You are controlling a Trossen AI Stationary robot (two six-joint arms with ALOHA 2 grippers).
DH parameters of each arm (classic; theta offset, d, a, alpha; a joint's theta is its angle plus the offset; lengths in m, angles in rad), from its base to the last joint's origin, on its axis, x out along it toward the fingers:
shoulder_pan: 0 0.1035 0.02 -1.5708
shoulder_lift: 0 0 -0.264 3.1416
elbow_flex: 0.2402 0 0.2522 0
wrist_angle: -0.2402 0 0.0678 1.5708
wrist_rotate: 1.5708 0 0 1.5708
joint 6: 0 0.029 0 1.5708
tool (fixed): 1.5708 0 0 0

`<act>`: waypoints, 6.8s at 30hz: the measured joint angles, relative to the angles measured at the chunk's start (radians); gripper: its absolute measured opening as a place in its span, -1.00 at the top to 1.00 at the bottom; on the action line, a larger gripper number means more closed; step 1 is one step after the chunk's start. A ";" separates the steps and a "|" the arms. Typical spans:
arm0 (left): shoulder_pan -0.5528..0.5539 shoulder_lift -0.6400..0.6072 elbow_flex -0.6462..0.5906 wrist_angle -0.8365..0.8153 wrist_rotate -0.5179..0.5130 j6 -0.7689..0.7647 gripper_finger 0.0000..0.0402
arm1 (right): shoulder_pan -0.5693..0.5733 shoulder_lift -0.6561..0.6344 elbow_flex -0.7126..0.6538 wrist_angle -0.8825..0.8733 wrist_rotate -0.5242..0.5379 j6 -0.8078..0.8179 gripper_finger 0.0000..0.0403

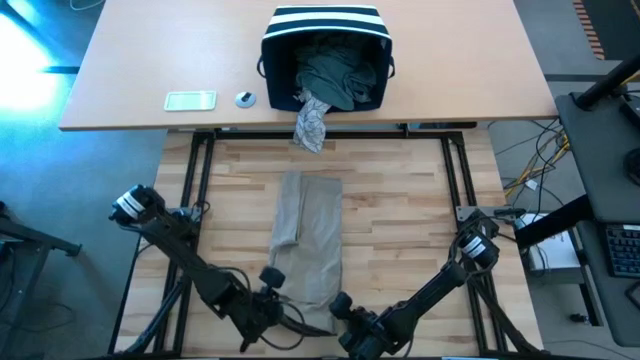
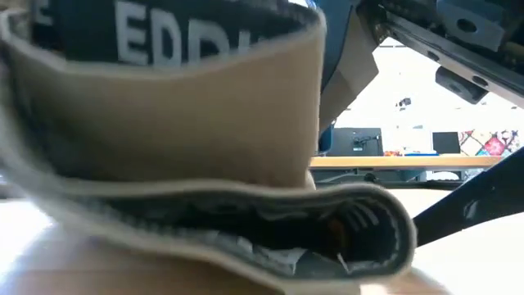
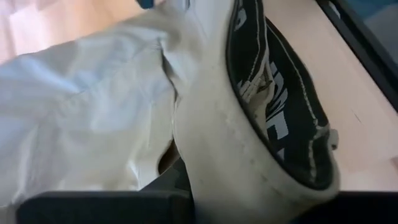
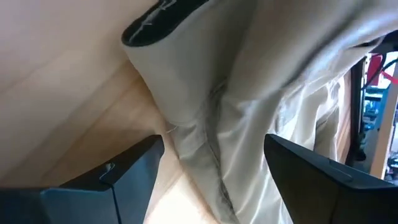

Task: Fold Laundry from Bin
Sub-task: Fold the brown shorts from the blue laundry basket

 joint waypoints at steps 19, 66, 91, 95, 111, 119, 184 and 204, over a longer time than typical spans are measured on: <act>0.041 -0.227 -0.221 0.285 0.105 -0.072 0.72 | 0.017 -0.019 -0.093 0.213 0.250 0.399 -0.40; -0.258 -0.173 -0.273 -0.068 -0.393 -0.681 -0.36 | -0.044 -0.166 -0.113 0.078 0.129 1.512 0.95; -0.226 0.329 -0.081 0.339 -0.658 0.253 -0.38 | -0.053 -0.222 -0.116 -0.116 0.124 1.816 0.95; -0.204 0.311 -0.075 0.329 -0.566 0.331 -0.38 | -0.053 -0.225 -0.116 -0.116 0.107 1.817 0.95; -0.087 0.290 -0.147 0.534 -0.499 0.457 -0.38 | -0.051 -0.225 -0.116 -0.111 0.111 1.796 0.95; -0.031 0.338 -0.124 0.706 -0.476 0.370 0.04 | -0.019 -0.230 -0.116 -0.119 0.099 1.727 0.94; 0.110 0.144 -0.045 0.322 -0.094 0.107 -0.33 | 0.030 -0.087 -0.119 0.098 0.006 0.417 0.67; 0.543 0.188 -0.087 0.733 0.134 0.371 -0.20 | 0.285 -0.146 -0.268 0.105 0.395 1.319 0.95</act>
